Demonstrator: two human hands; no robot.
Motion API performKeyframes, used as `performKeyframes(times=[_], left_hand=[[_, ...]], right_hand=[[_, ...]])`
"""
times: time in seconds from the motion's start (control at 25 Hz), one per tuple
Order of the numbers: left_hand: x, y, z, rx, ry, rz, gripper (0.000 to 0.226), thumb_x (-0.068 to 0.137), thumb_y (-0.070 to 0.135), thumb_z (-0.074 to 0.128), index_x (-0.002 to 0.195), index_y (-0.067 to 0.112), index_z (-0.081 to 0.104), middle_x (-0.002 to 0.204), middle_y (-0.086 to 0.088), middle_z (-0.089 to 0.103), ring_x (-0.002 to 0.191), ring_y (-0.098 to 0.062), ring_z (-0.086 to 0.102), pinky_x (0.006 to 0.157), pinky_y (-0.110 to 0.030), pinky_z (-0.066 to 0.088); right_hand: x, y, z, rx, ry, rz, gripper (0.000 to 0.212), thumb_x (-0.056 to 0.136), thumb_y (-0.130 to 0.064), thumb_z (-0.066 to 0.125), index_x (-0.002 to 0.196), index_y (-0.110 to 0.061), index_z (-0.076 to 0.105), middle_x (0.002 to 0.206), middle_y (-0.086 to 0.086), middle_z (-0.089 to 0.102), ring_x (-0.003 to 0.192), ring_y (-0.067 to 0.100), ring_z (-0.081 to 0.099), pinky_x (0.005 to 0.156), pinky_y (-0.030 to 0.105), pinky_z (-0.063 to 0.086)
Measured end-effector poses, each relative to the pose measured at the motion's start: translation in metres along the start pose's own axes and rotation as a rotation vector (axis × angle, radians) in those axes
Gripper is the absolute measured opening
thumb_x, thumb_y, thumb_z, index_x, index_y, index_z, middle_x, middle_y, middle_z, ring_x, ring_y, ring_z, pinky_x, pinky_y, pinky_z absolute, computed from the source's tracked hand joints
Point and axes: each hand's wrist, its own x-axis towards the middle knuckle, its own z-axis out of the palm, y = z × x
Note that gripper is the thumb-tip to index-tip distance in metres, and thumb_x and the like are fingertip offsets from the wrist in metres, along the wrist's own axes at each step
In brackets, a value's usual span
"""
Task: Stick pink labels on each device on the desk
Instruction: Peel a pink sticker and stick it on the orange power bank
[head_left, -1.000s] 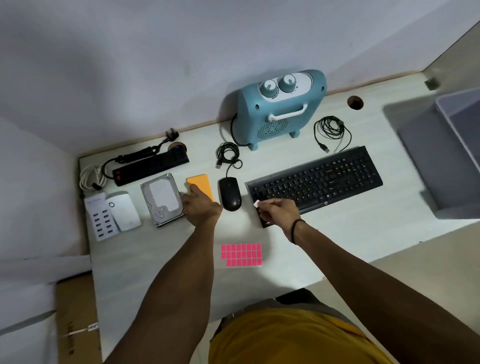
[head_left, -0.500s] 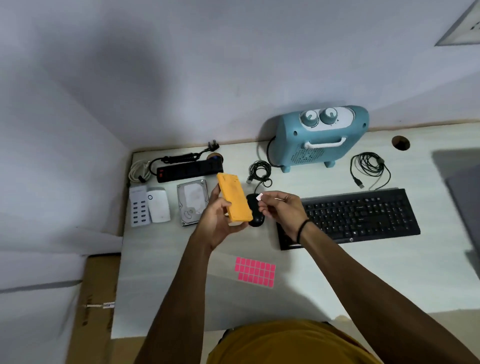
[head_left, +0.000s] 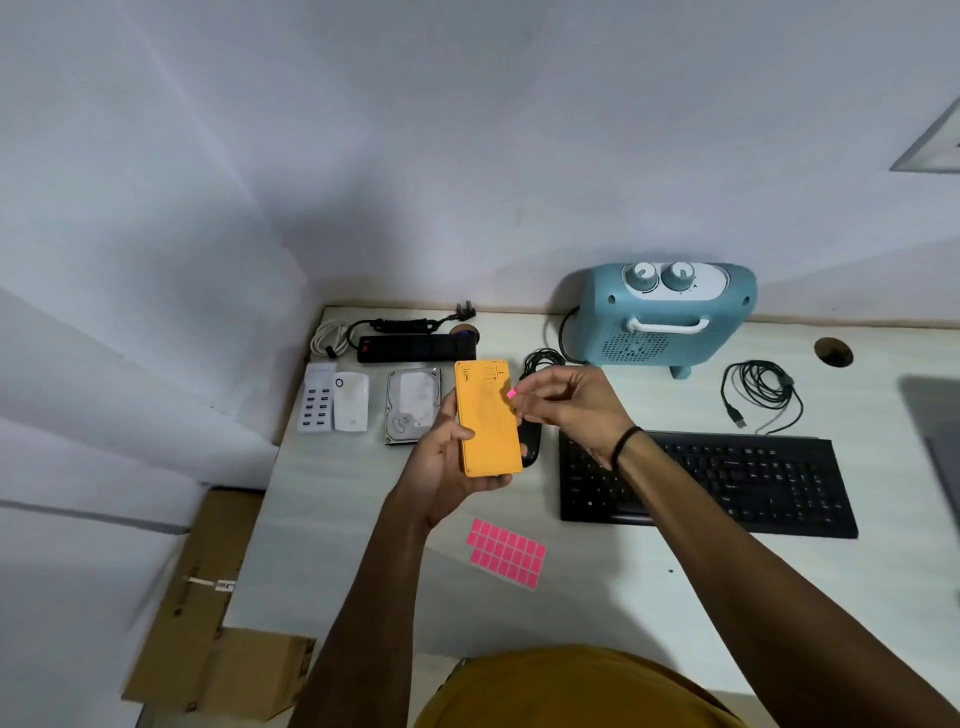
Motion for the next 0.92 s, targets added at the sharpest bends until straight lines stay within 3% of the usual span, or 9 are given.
performKeyframes(times=[0.12,0.2,0.32,0.64,0.8,0.92], left_hand=[[-0.009,-0.007,0.013,0.075,0.028,0.035,0.067,0.085,0.010,0.046,0.144,0.042,0.044,0.141,-0.023,0.055,0.113,-0.052,0.060,0.079,-0.053,0.052],[-0.012,-0.011,0.021,0.123,0.031,0.044,0.068,0.085,0.010,0.046,0.145,0.043,0.042,0.143,-0.023,0.055,0.114,-0.051,0.062,0.079,-0.053,0.052],[-0.016,-0.021,0.032,0.180,0.012,0.044,0.069,0.086,0.009,0.044,0.146,0.043,0.040,0.141,-0.022,0.057,0.117,-0.051,0.061,0.082,-0.054,0.051],[-0.024,-0.041,0.048,0.211,0.039,0.062,0.071,0.083,0.008,0.046,0.142,0.048,0.046,0.148,-0.023,0.048,0.128,-0.057,0.050,0.085,-0.060,0.051],[-0.031,-0.041,0.052,0.228,0.027,0.085,0.075,0.081,0.005,0.045,0.142,0.050,0.045,0.147,-0.020,0.051,0.124,-0.054,0.056,0.088,-0.061,0.051],[-0.034,-0.037,0.054,0.251,0.027,0.086,0.077,0.080,0.003,0.044,0.141,0.051,0.045,0.144,-0.018,0.056,0.121,-0.051,0.060,0.089,-0.061,0.049]], right_hand=[[-0.008,-0.008,-0.007,-0.281,-0.024,-0.022,0.028,0.076,-0.008,0.084,0.101,-0.009,0.072,0.079,0.011,0.078,0.077,0.020,0.076,0.077,0.024,0.059],[-0.013,-0.019,-0.010,-0.466,-0.039,-0.075,0.021,0.077,-0.011,0.084,0.096,-0.011,0.075,0.077,0.006,0.078,0.071,0.009,0.074,0.070,0.012,0.053],[-0.019,-0.027,-0.012,-0.670,-0.059,-0.149,0.010,0.079,-0.016,0.083,0.088,-0.015,0.080,0.077,0.002,0.078,0.066,0.006,0.069,0.064,0.006,0.048],[-0.040,-0.031,-0.010,-0.896,-0.010,-0.253,0.006,0.077,-0.018,0.082,0.083,-0.020,0.082,0.082,-0.006,0.078,0.075,0.006,0.069,0.078,0.016,0.053],[-0.041,-0.037,-0.004,-0.886,0.051,-0.222,0.005,0.071,-0.021,0.084,0.076,-0.022,0.081,0.077,-0.009,0.077,0.071,0.001,0.069,0.079,0.020,0.056],[-0.039,-0.041,-0.002,-0.850,0.148,-0.106,0.023,0.061,-0.034,0.090,0.073,-0.023,0.075,0.079,-0.004,0.074,0.073,0.009,0.069,0.075,0.027,0.059]])
